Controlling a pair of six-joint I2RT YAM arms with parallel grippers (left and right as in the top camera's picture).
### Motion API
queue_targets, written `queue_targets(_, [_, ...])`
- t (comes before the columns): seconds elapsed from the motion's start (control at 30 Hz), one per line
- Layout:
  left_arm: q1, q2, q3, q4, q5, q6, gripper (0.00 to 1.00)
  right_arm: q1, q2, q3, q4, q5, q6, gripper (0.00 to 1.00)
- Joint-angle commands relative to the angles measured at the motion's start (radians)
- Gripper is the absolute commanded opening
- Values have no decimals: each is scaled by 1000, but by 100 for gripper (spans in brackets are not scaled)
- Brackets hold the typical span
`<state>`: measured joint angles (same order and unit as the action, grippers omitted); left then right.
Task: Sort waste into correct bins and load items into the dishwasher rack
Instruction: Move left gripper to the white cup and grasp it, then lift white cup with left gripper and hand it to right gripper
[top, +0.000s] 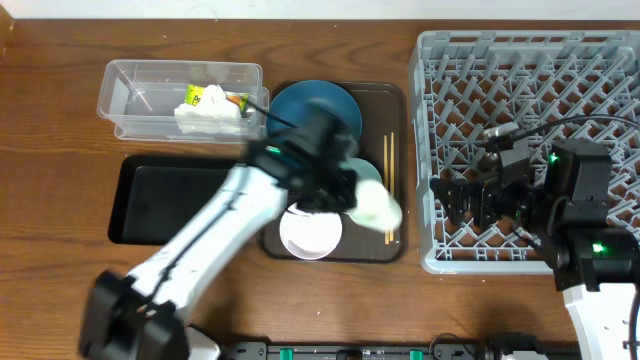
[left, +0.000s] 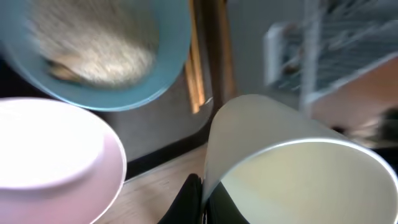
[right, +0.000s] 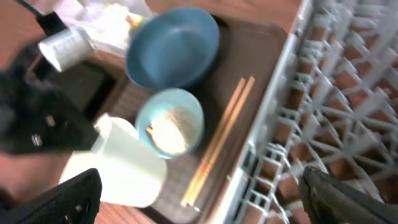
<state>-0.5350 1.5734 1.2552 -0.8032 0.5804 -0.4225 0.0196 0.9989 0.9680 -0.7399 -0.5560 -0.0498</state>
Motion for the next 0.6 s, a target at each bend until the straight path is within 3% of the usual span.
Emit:
queue_targets(0.0, [130,-35,6,-2,202,75,6,10,29,5,59,-145,70,99])
queue_targets(0.33, [406,-24,6,13,596,161,6,21,243,-24,518,-621,244,97])
queue_targets(0.57, [454,-24,6,109,821,160,6,123,397,-24,777,-657,388,94])
